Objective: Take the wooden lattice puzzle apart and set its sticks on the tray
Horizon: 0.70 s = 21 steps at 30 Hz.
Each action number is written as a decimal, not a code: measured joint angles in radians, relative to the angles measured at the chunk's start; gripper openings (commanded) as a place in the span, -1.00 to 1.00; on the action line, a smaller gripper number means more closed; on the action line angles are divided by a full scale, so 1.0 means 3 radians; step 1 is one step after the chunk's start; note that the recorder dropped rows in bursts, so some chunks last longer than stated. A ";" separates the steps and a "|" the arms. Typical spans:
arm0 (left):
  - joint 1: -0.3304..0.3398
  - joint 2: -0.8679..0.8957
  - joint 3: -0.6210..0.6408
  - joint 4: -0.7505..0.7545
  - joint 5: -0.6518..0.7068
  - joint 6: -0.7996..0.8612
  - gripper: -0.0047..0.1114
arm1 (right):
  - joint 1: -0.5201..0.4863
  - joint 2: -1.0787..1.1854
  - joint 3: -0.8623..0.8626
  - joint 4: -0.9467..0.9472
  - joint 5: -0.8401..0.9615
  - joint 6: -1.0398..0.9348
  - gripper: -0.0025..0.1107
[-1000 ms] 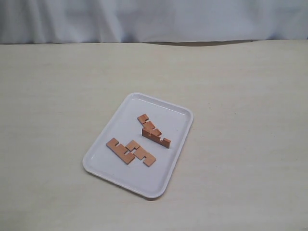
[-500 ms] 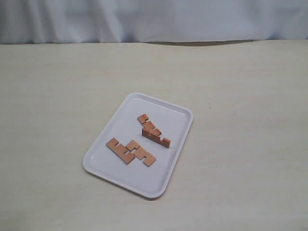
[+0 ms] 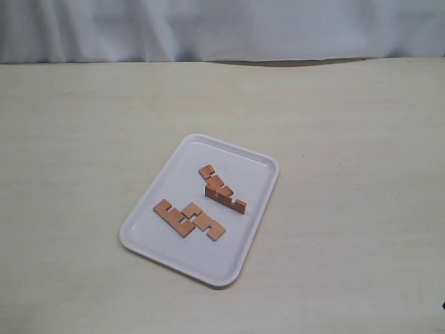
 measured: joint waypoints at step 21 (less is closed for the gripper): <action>0.0000 0.0000 0.0000 0.0000 0.0000 0.0000 -0.92 | 0.0000 0.0000 0.0000 0.0000 0.0126 -0.0167 -0.88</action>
